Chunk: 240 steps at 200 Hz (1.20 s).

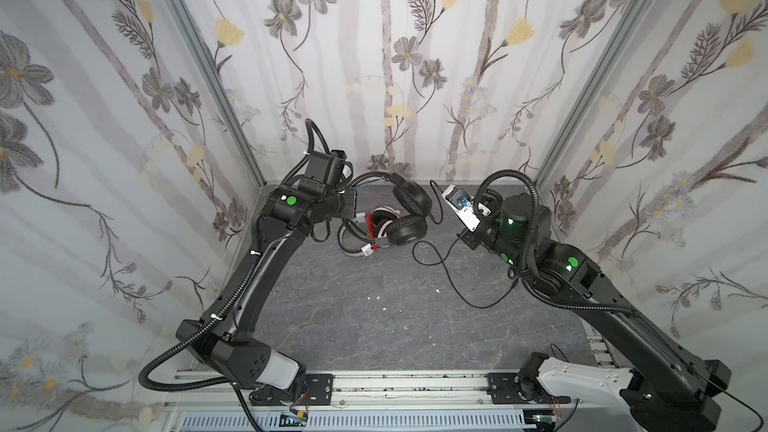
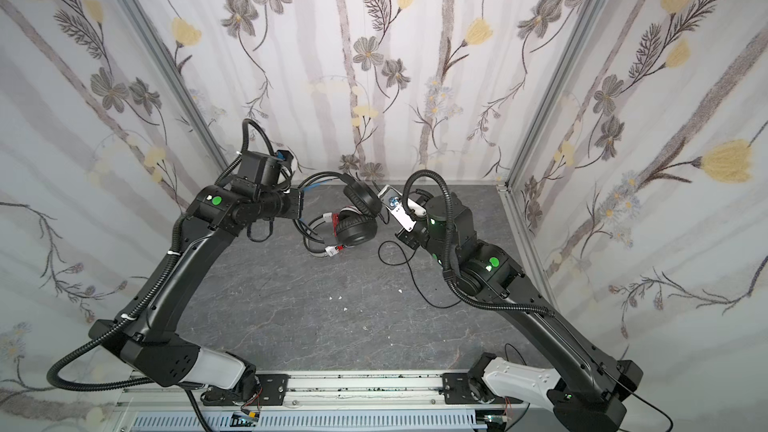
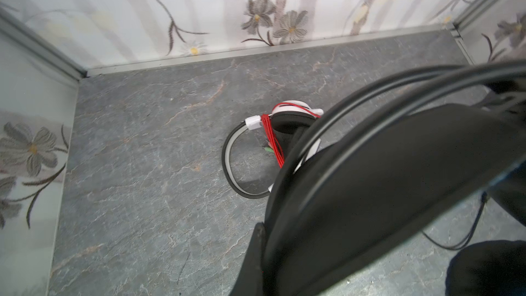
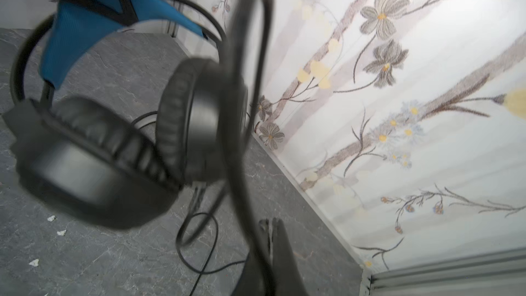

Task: Wrap the headphones

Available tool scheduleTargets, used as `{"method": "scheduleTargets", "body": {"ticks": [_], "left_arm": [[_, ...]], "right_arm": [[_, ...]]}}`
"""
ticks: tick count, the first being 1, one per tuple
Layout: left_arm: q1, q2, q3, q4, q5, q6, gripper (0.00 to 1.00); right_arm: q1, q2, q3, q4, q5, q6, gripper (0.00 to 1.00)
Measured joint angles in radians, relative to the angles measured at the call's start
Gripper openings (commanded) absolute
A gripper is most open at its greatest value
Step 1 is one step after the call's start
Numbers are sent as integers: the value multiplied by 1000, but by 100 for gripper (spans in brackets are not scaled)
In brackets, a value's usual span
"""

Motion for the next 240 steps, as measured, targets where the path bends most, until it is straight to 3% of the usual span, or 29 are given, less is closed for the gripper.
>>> {"method": "scheduleTargets", "body": {"ticks": [53,153,196,215,240], "left_arm": [[-88,-66,-106,32,24,150,0],[-98,-78,-163,93,37,184,0],[-160,-80,-169,115,40,202,0],[-186,-98,-179,128,42,206,0],[-202,-132,-181,137,53,219,0]], "right_arm": [[42,88,78,-72,50,-63,0],[145,19,89,-88,38,-111,5],[151,82,110,-91,50,-111,6],[148,117,116,-95,79,-110,10],[114,139,117,-95,114,-80,23]]}}
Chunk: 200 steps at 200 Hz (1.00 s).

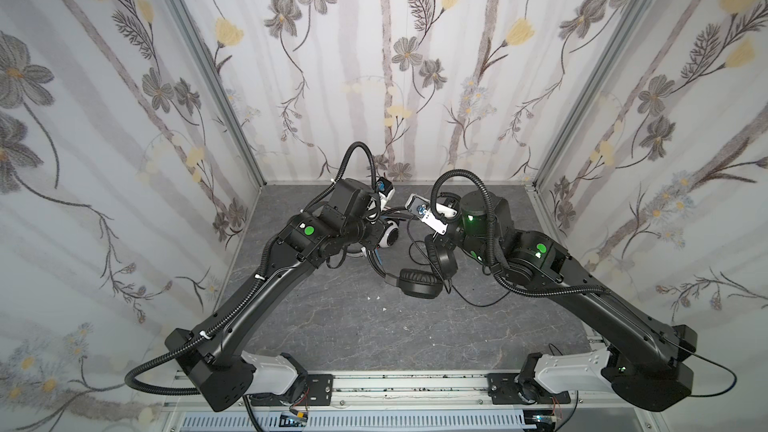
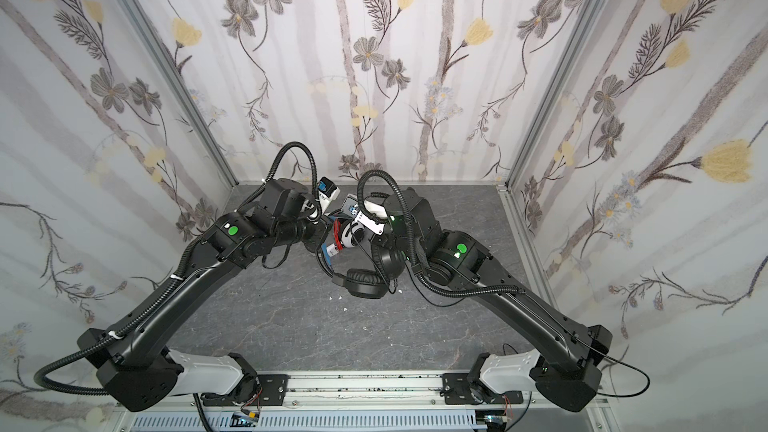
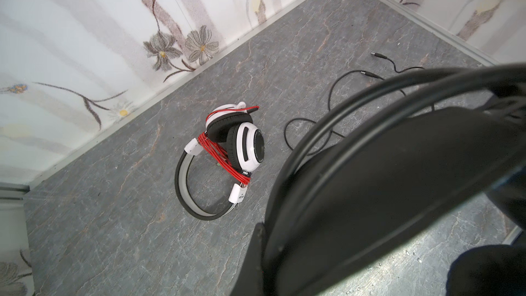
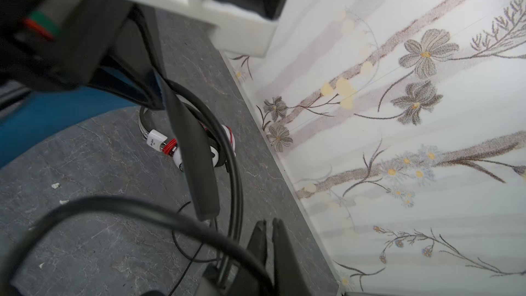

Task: Wrap the headphones

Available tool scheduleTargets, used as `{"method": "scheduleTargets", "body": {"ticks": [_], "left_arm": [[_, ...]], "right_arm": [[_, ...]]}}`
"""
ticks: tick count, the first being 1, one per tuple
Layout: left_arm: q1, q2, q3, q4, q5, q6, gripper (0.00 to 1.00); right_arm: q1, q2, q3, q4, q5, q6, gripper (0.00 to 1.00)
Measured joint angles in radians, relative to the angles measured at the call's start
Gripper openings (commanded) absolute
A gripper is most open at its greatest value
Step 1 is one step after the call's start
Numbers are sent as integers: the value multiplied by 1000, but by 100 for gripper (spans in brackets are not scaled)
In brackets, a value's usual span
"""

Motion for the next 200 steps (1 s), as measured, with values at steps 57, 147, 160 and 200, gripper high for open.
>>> {"method": "scheduleTargets", "body": {"ticks": [57,147,160,200], "left_arm": [[-8,-40,-8,21,62,-4,0],[-9,-64,-29,101,225,-114,0],[-8,-64,-27,116,245,-126,0],[-8,-63,50,126,298,-166,0]], "right_arm": [[-76,0,0,0,29,67,54],[-224,-66,-61,3,-73,170,62],[-238,-85,-83,13,-107,182,62],[-292,-154,-172,77,-219,223,62]]}}
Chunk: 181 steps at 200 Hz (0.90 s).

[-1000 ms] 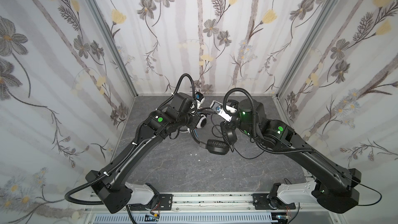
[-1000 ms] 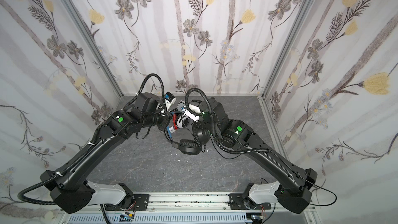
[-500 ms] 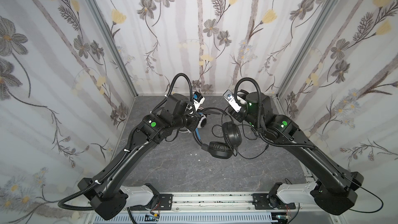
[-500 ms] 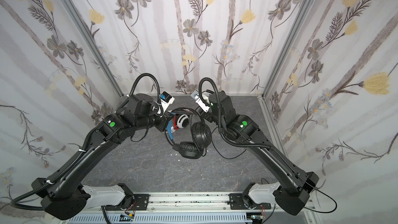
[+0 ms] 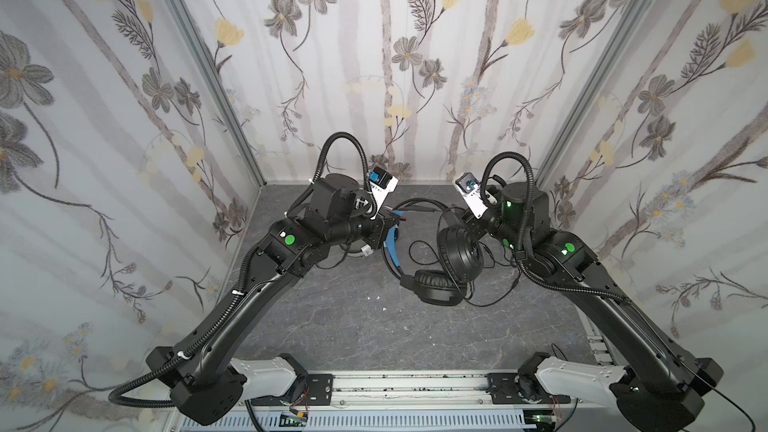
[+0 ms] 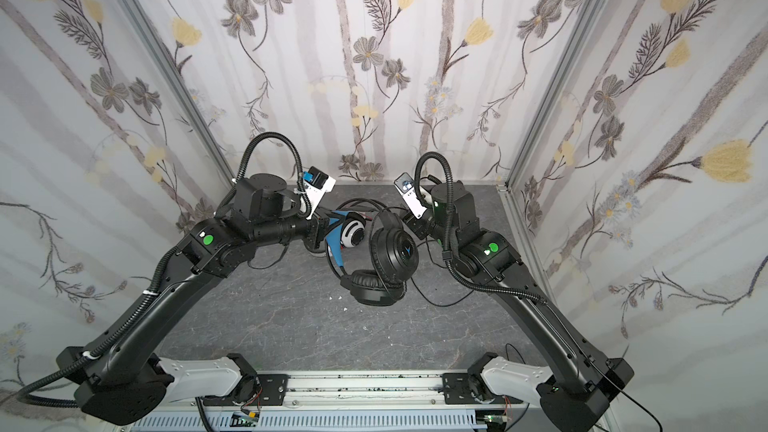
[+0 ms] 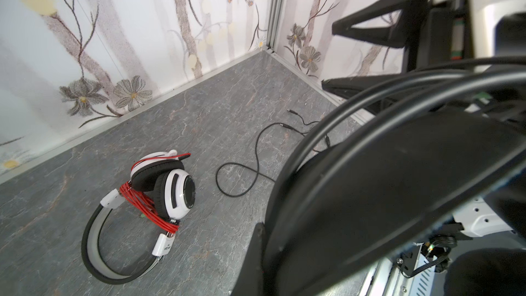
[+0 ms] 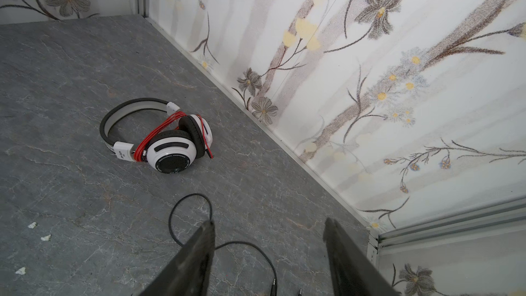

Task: Wrap the headphones

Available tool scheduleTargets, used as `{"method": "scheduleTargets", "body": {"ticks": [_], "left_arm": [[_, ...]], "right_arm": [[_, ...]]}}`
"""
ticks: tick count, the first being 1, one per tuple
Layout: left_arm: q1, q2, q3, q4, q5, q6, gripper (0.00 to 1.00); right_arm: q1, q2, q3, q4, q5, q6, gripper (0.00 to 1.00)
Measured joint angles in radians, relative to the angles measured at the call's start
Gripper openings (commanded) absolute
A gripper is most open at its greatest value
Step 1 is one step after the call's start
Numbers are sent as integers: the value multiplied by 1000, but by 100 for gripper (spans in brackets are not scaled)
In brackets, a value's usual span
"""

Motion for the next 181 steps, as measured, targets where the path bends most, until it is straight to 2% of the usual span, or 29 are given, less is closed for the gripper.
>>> {"method": "scheduleTargets", "body": {"ticks": [67,99,148,181], "left_arm": [[-1,31,167,50,60,-68,0],[-1,40,205,90,63,-110,0],[-1,40,207,186,21,-194,0],[-1,49,216,221,-14,-219,0]], "right_arm": [[-62,-92,-151,184,-205,109,61],[-85,-128,-258,290,-286,188,57],[-110,-133,-392,420,-393,297,53],[-138,-110,-462,511,-463,357,46]]}}
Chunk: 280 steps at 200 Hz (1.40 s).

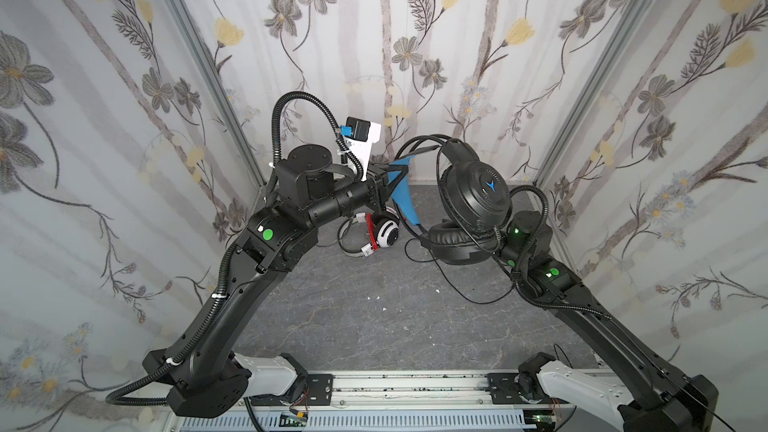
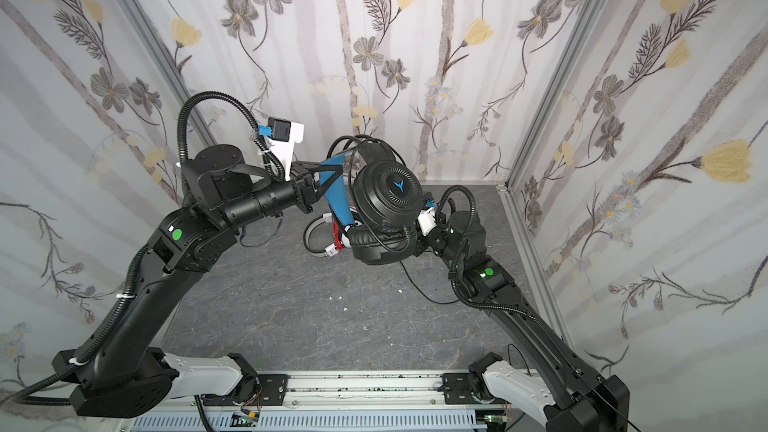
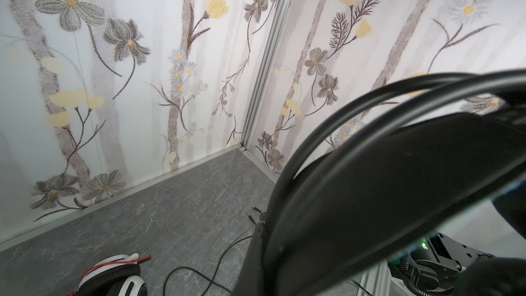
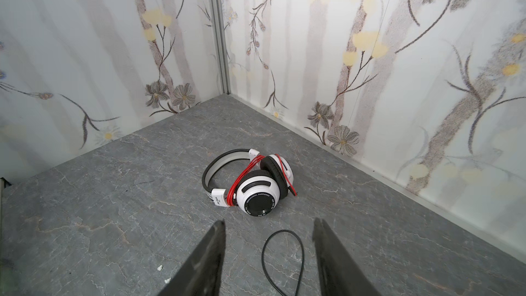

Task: Wrap the headphones

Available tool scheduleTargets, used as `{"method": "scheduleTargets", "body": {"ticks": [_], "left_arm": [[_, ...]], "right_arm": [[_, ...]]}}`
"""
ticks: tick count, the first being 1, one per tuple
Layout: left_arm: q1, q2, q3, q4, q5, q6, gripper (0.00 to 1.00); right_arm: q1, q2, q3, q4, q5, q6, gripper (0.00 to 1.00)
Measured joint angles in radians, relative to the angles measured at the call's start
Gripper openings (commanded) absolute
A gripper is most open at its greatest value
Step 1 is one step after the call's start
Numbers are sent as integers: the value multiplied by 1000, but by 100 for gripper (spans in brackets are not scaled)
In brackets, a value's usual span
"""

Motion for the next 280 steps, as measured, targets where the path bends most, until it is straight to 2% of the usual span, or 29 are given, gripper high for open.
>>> {"method": "scheduleTargets", "body": {"ticks": [63,108,139,175,202,239,280], "left_arm": [[1,42,41,10,-119,-53,0],[3,45,11,88,-154,-106,0],[5,60,-18,140,-248,-162,0],[6,90,-34,177,-407,-226,0],[8,121,-29,180,-512,-251,0],[11,179,6,158,-616,-259,0],[31,220,13,150,-700,-264,0]], "right_arm": [[-25,34,-136,125,-93,87,33],[-46,56,-225,169,-121,115,14],[-47,65,-219,145,-123,114,0],[-21,43,-183,51,-34,67,0],[48,7,-177,-33,64,31,0],[167,-21,-155,-142,193,-6,0],[241,-11,-87,-222,282,-32,0]]}}
